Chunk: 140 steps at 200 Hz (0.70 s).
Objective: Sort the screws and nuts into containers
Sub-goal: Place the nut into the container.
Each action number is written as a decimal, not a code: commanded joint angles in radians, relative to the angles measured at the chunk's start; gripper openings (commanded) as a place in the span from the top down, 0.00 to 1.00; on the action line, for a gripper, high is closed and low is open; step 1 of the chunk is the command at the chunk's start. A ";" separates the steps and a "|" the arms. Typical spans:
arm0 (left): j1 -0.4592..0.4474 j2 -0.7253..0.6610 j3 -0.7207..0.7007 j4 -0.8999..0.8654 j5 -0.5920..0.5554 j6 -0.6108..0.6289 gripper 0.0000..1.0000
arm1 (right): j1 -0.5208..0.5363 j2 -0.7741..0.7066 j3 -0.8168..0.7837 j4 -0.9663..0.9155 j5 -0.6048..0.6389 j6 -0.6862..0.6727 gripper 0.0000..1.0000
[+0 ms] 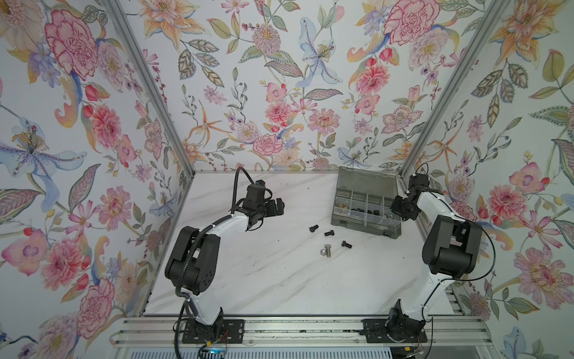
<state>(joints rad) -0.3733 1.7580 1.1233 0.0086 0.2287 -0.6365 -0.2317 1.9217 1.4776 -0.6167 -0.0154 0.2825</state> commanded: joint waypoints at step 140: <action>0.008 -0.031 -0.004 -0.004 -0.013 0.004 0.01 | 0.012 -0.027 0.041 -0.018 -0.027 -0.059 0.63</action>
<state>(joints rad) -0.3733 1.7542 1.1233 0.0086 0.2287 -0.6365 -0.2287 1.9591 1.5162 -0.6167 -0.0189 0.2432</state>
